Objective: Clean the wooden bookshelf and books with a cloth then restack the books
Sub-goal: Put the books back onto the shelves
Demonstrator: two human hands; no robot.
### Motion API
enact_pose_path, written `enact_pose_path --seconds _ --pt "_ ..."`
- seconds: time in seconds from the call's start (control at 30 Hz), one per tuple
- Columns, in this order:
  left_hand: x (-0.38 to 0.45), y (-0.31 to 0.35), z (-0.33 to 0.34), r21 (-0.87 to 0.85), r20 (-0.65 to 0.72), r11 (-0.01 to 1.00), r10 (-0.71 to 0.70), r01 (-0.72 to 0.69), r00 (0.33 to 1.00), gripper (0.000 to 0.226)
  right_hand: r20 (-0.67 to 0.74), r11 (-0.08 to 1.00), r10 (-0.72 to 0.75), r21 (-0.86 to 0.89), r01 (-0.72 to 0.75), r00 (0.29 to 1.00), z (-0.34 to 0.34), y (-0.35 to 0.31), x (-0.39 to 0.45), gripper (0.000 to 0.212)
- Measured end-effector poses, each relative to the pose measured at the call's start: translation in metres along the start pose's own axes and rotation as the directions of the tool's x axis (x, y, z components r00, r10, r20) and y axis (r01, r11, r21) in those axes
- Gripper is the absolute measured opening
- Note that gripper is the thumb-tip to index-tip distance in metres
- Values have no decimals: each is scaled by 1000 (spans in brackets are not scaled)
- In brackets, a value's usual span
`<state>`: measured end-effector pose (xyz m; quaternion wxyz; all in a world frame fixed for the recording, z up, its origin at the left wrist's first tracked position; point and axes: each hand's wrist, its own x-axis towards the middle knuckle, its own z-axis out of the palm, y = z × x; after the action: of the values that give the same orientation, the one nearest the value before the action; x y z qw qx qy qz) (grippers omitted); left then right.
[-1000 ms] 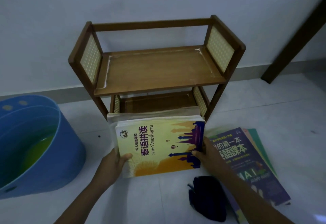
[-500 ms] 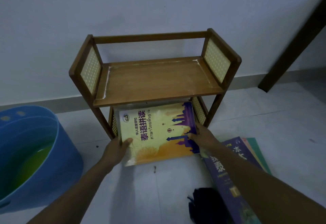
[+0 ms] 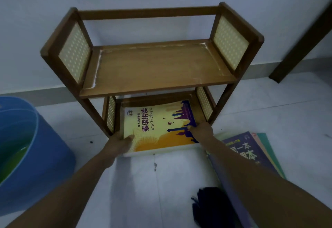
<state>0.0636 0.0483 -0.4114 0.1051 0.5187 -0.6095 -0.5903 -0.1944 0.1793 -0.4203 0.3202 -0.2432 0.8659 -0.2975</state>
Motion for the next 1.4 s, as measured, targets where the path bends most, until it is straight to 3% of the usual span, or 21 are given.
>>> enact_pose_path --seconds 0.1,0.17,0.23,0.3,0.37,0.43,0.5,0.63,0.97,1.07,1.17,1.27,1.33,1.4 --pt "-6 -5 -3 -6 127 988 156 -157 980 45 -47 995 -93 -47 91 995 -3 5 -9 44" --pt "-11 -17 -6 112 124 957 255 -269 959 78 -18 979 -206 -8 206 978 -2 13 -22 50" --pt "-15 -33 -10 359 40 896 265 -261 963 116 51 960 -270 -56 273 961 2 26 -37 64" --pt "-22 -46 -7 458 24 868 206 -194 978 132 93 942 -267 -185 280 959 7 39 -50 78" --pt "-33 -49 1 422 -35 879 259 -221 965 103 57 898 -345 -269 347 937 15 49 -55 76" --pt "-40 -46 9 250 -243 944 277 -216 930 63 -39 904 -374 -241 354 927 17 49 -54 65" --pt "-41 -41 14 146 -367 972 226 -184 902 54 -89 932 -325 -197 304 941 14 42 -49 59" --pt "-28 -23 21 130 -441 980 191 -148 877 36 -127 937 -306 -214 275 944 5 25 -27 53" --pt "6 -9 19 380 -373 921 237 -86 897 25 -102 914 -296 -318 251 950 -3 9 0 44" --pt "-1 -14 25 490 -412 868 311 -80 857 26 -72 918 -316 -274 286 946 -9 17 -8 48" --pt "-27 -9 52 361 -510 927 285 -98 812 34 -176 931 -356 -156 331 918 -32 36 -36 37" --pt "-63 2 110 40 -357 993 116 -109 927 27 -370 946 -323 -120 300 871 -76 78 -67 37" --pt "-86 20 155 -179 -159 984 -45 16 986 15 -438 974 -222 -145 175 871 -110 113 -77 43" --pt "-106 42 193 -433 81 874 -209 223 975 4 -369 981 -34 -189 -39 929 -138 150 -73 62"
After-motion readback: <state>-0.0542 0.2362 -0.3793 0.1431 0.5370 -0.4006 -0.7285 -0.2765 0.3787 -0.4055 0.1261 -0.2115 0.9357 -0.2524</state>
